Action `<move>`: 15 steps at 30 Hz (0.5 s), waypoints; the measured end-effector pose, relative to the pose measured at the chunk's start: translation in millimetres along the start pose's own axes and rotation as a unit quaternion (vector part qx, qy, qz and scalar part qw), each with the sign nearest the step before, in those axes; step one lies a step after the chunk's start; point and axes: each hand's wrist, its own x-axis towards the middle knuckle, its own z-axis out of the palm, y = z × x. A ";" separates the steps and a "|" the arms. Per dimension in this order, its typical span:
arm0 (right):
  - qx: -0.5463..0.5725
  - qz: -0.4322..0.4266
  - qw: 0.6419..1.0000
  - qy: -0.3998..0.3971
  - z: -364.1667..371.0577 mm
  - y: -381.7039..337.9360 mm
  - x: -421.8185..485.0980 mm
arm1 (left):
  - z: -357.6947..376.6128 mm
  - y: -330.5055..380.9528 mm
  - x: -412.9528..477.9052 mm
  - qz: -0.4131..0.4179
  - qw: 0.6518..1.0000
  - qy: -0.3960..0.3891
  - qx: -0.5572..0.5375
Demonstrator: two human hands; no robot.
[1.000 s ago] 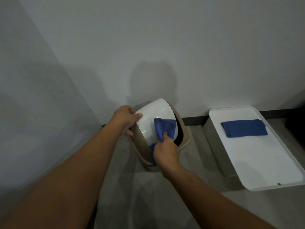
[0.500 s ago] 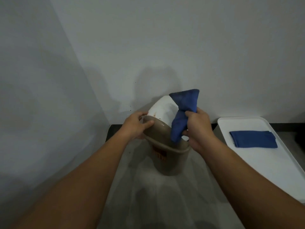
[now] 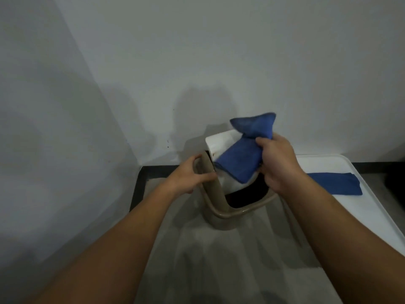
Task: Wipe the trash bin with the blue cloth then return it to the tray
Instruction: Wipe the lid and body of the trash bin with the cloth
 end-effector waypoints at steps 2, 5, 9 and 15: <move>-0.126 -0.092 0.987 0.048 -3.7 -7.4 17.5 | 7.0 1.5 0.1 0.001 1.000 0.023 0.000; -0.301 -0.219 0.927 0.056 1.9 -4.5 38.9 | 19.2 3.6 4.4 0.000 0.999 0.047 0.014; -0.558 -0.205 0.798 -0.094 25.2 33.9 50.7 | 35.3 2.1 8.8 0.037 0.995 0.086 0.026; -0.602 -0.222 0.745 -0.182 37.6 47.7 51.7 | 42.9 -5.9 8.4 0.049 0.992 0.111 -0.013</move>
